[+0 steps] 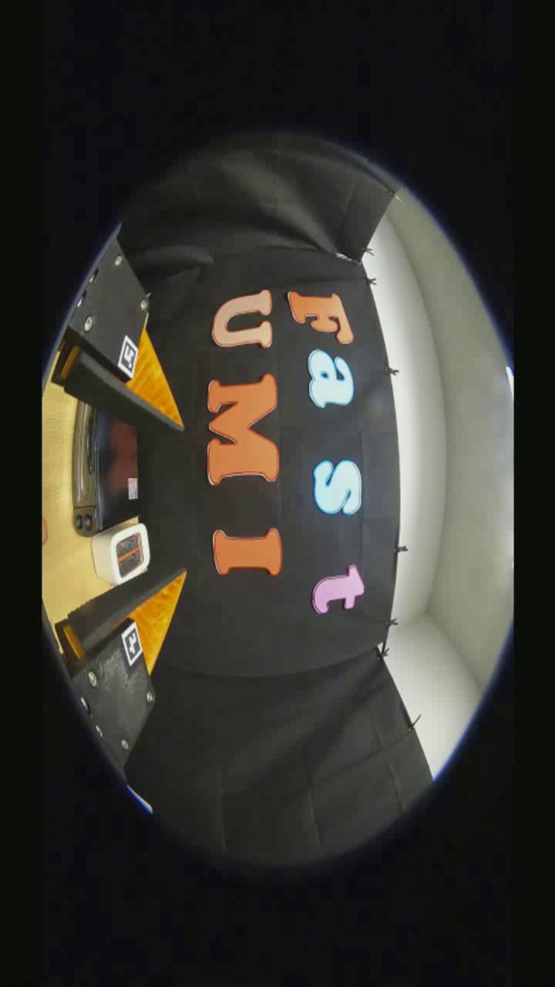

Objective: Open the toaster oven, put the food inside, and close the toaster oven door.

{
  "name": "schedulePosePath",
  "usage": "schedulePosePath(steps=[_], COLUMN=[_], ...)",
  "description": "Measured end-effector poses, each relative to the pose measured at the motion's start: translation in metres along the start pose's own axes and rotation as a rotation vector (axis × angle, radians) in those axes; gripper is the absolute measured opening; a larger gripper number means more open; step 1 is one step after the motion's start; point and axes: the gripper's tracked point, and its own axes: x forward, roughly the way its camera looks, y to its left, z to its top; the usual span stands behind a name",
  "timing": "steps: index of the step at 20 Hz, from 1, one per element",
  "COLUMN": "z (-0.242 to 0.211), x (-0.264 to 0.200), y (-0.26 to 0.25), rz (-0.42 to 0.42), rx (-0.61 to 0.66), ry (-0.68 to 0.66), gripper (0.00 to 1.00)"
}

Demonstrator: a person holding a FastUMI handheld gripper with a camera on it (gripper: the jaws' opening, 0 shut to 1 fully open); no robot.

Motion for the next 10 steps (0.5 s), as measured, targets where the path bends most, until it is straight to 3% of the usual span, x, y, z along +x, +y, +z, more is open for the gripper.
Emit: schedulePosePath(steps=[10], z=[-0.0014], x=[0.0047], y=[0.0031], rz=[0.005], rx=[0.002], ry=[0.002], gripper=[0.99])
